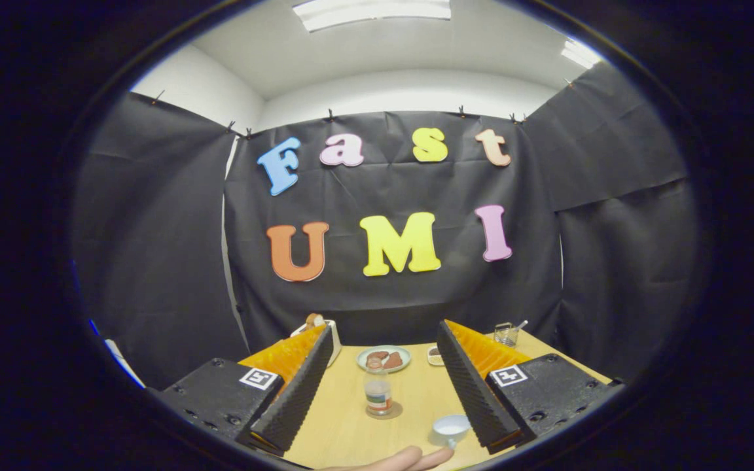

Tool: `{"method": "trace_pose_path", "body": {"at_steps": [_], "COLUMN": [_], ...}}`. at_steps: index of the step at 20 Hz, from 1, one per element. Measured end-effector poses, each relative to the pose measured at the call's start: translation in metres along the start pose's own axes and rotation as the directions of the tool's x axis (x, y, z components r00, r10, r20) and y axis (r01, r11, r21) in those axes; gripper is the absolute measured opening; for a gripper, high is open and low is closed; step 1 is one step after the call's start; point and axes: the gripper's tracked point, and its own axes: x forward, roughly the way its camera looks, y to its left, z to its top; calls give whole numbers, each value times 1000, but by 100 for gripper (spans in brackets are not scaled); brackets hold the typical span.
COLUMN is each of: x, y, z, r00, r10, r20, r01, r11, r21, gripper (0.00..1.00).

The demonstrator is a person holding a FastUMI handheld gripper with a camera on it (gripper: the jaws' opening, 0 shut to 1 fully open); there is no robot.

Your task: Take the bottle from table, then pour the juice into the cup, finally place the bottle on the coaster

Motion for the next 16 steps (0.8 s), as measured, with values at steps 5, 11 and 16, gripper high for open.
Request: {"method": "trace_pose_path", "body": {"at_steps": [5, 11, 16], "x": [-16, -36, -53], "y": [0, -3, -2], "z": [16, 24, 25], "r00": [1000, 999, 999], "r10": [6, -32, -40], "r20": [12, 20, 16], "r01": [-5, 33, 40], "r11": [1000, 999, 999], "r21": [-16, -33, -36], "gripper": [100, 100, 100]}}
